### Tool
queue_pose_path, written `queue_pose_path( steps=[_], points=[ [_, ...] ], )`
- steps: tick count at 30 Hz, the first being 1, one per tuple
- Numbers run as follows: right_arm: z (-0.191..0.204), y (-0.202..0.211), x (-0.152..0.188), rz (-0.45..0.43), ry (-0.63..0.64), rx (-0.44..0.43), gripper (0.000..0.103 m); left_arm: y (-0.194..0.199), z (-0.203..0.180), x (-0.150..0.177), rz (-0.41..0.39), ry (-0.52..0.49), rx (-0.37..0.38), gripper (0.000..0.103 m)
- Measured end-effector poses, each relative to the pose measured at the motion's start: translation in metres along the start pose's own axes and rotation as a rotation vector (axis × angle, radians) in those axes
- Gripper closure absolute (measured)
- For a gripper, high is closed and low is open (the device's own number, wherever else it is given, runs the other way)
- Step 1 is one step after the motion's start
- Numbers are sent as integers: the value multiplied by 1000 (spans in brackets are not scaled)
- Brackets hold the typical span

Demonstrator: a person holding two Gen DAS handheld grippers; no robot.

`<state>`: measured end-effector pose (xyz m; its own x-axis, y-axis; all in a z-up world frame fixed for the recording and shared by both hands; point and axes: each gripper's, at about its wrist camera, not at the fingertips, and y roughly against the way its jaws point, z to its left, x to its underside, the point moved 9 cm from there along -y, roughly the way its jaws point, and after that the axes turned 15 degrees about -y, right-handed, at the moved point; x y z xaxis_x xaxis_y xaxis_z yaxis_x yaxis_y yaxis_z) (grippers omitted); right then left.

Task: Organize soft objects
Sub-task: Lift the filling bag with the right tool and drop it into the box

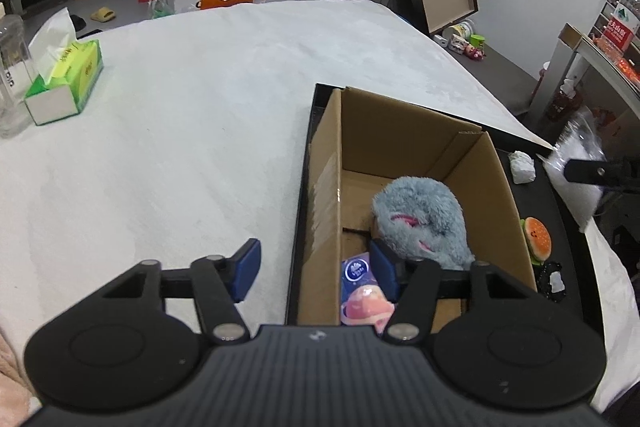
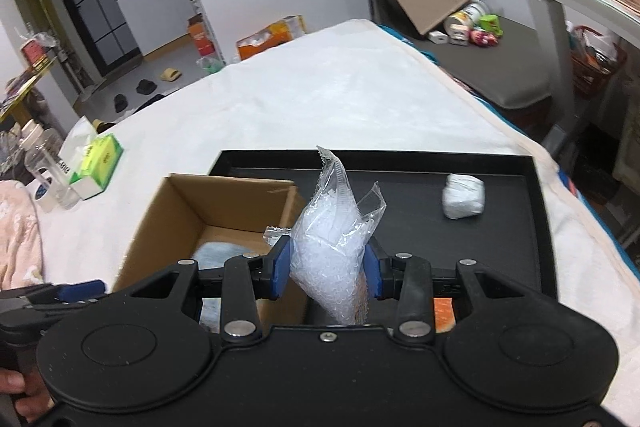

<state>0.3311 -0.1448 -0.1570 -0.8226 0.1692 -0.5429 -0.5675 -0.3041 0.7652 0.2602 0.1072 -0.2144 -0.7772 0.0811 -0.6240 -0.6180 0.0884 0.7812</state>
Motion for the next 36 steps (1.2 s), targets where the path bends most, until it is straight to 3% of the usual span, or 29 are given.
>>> queue_pose_path(
  steps=[3,12,22,28,36],
  points=[
    [14,-3,1,3,16,-18,66,-2,0,3,4,14,30,68],
    [52,-19,9,32,47,-71,65,-8,0,11,13,33,77,87],
    [92,-44,18,75,58,-138,65,-10,0,16,15,37,98,88],
    [113,-45,24,105,66,-229,45,-12,2,15,18,35,110,88],
    [95,-43,26,115,46,-194,45,-12,1,14,25,15,86,84]
  ],
)
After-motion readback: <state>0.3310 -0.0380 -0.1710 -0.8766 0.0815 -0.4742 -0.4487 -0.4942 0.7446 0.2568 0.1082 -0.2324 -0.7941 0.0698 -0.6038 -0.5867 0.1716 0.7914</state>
